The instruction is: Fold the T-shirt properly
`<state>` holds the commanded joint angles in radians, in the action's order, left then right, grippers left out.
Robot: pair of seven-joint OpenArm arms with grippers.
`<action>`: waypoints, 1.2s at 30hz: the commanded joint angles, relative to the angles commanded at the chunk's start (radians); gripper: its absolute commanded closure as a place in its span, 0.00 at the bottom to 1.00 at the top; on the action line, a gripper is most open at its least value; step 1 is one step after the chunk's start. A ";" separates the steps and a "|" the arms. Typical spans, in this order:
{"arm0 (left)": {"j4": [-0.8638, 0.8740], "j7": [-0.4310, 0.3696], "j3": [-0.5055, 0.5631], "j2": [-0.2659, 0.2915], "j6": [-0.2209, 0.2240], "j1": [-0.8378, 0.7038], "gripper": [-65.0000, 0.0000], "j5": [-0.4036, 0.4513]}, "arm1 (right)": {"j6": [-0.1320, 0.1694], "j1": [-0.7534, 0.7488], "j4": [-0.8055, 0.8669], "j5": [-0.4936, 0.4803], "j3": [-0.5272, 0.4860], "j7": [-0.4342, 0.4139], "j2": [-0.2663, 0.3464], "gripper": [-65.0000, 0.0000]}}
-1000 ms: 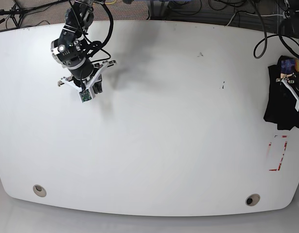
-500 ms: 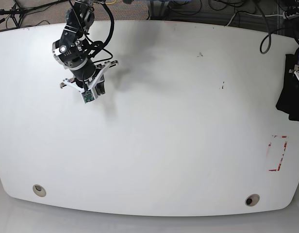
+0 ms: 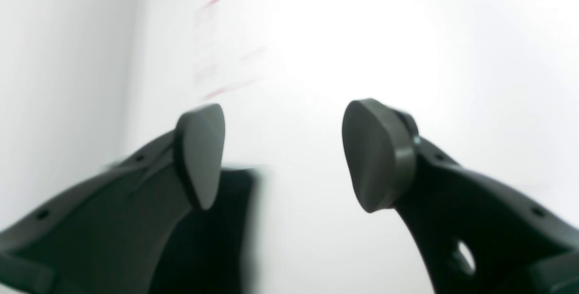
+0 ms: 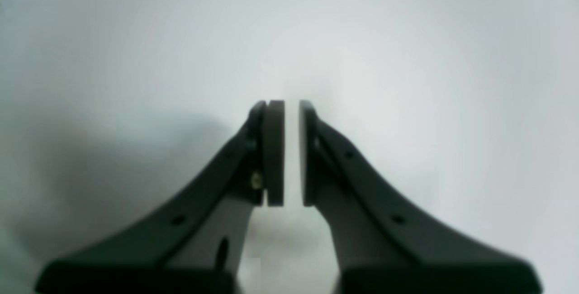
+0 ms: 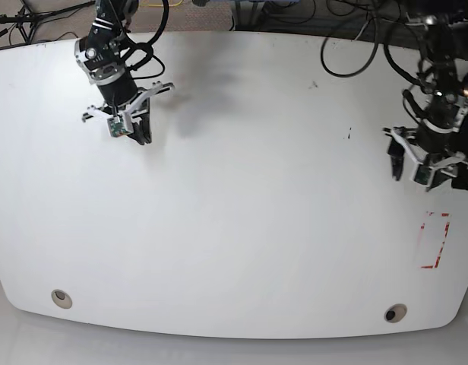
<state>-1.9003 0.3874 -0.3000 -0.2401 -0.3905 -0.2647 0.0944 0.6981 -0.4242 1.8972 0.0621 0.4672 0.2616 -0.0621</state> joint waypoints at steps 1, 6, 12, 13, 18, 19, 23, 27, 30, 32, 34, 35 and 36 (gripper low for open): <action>-0.012 -0.015 0.006 0.026 0.000 -0.035 0.40 0.006 | 0.000 -0.023 0.000 0.000 0.003 -0.012 0.000 0.92; -0.041 -0.057 0.051 0.103 0.000 -0.172 0.40 0.002 | 0.000 -0.140 -0.003 -0.043 0.006 -0.060 0.000 0.92; -0.089 -0.081 0.110 0.133 0.003 -0.387 0.40 0.002 | 0.000 -0.281 -0.003 -0.198 0.078 -0.086 -0.002 0.92; -0.100 -0.081 0.126 0.135 0.003 -0.439 0.40 0.002 | 0.000 -0.315 -0.003 -0.210 0.080 -0.086 -0.002 0.92; -0.110 -0.081 0.137 0.135 0.003 -0.606 0.40 0.002 | 0.000 -0.425 -0.002 -0.216 0.063 -0.094 -0.003 0.92; -0.107 -0.081 0.137 0.135 0.003 -0.647 0.40 0.002 | 0.000 -0.454 -0.002 -0.216 0.060 -0.095 -0.003 0.92; -0.092 -0.081 0.135 0.133 0.003 -0.746 0.40 0.000 | 0.000 -0.520 -0.005 -0.218 0.063 -0.095 -0.003 0.92; -0.038 -0.080 0.135 0.133 0.003 -0.804 0.40 0.000 | 0.000 -0.565 -0.057 -0.222 0.054 -0.095 -0.003 0.92; 0.028 -0.080 0.140 0.133 0.003 -0.810 0.40 0.000 | 0.000 -0.572 -0.144 -0.244 0.031 -0.095 0.003 0.92; 0.083 -0.080 0.141 0.133 0.003 -0.804 0.40 -0.002 | 0.000 -0.572 -0.215 -0.244 0.018 -0.103 0.006 0.92; 0.167 -0.080 0.141 0.133 0.000 -0.778 0.40 -0.037 | 0.000 -0.559 -0.336 -0.239 0.008 -0.150 0.006 0.92; 0.198 -0.080 0.141 0.133 0.000 -0.761 0.40 -0.061 | 0.000 -0.551 -0.377 -0.238 0.006 -0.176 0.008 0.92; 0.239 -0.080 0.138 0.133 0.000 -0.738 0.40 -0.101 | 0.000 -0.534 -0.445 -0.236 -0.003 -0.224 0.011 0.92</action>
<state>-1.6609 0.3076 -0.1619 -0.1066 -0.3905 -1.0027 -0.0069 0.6981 -0.9582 1.4523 -0.1741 0.4641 0.0376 -0.0514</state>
